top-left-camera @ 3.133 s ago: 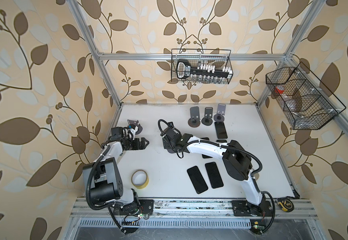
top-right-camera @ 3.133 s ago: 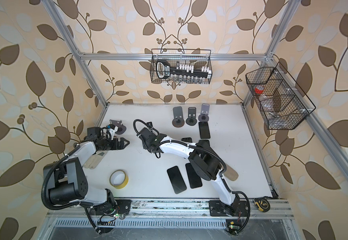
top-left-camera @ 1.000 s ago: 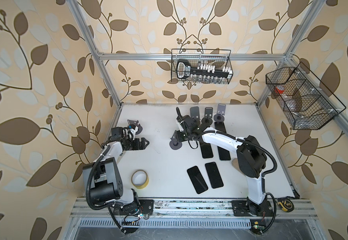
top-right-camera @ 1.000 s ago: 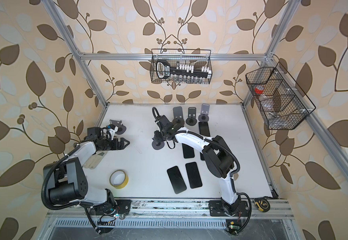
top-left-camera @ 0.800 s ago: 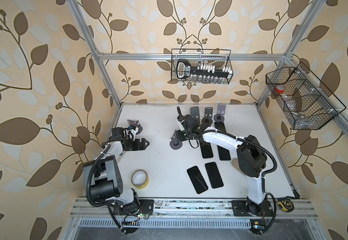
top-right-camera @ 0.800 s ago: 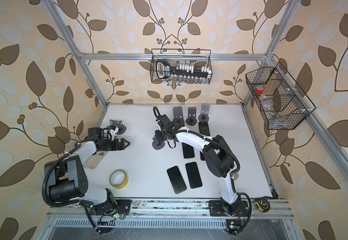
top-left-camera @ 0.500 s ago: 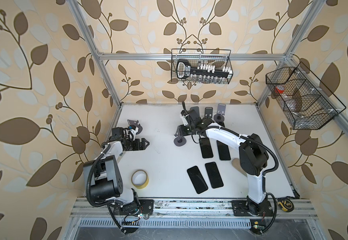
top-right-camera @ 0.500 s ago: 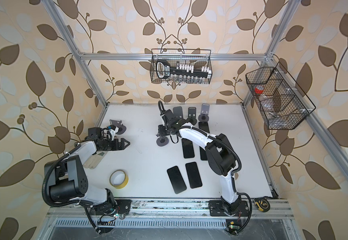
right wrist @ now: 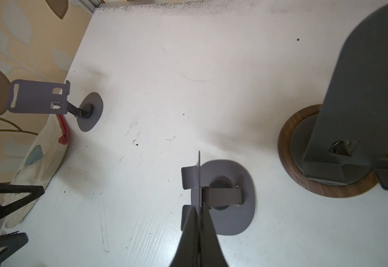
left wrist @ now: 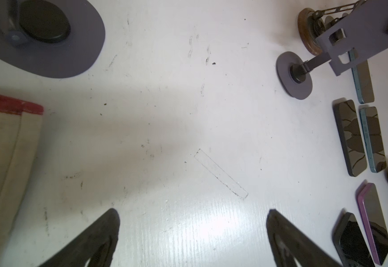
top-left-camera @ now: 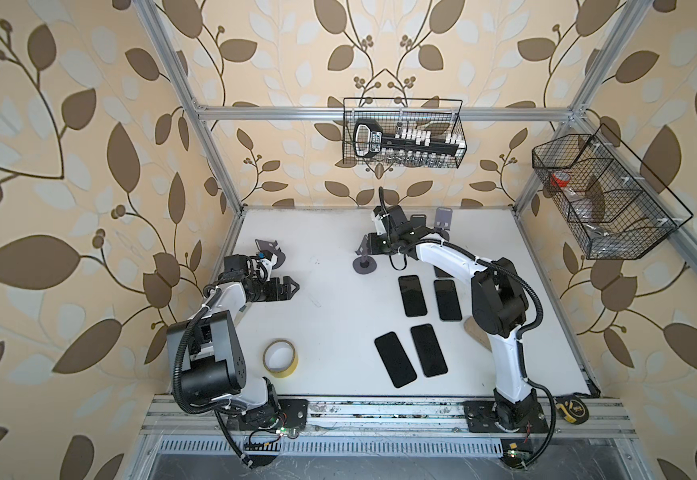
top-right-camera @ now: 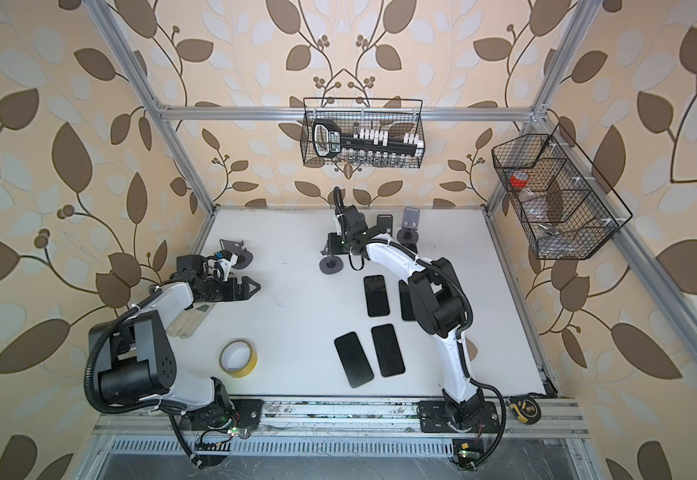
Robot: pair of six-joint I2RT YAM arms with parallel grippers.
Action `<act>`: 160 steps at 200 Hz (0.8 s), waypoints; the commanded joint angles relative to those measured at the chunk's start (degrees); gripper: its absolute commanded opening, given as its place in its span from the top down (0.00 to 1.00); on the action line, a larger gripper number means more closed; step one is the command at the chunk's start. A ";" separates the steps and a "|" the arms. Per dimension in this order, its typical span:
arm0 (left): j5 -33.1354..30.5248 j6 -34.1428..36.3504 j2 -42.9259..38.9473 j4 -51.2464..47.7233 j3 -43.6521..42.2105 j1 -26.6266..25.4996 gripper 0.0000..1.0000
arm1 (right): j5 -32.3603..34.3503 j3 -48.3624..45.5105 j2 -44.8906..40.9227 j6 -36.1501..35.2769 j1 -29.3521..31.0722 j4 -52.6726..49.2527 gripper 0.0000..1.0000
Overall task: Remove the phone from the phone stand
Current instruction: 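Carry the purple-based stand toward the far wall and set it down, then open the right gripper and raise it away from the stand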
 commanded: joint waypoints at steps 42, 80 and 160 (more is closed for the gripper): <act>1.31 0.53 0.00 -0.23 1.16 0.71 0.01 | -0.11 0.24 1.43 -0.63 -1.62 5.93 1.00; 1.29 0.48 0.17 -0.42 1.33 0.72 0.01 | -1.71 1.12 2.69 -0.24 -2.82 6.36 0.98; 1.15 0.57 0.74 -1.01 1.68 0.68 0.01 | -2.86 0.13 -0.16 -0.62 -2.84 4.40 0.63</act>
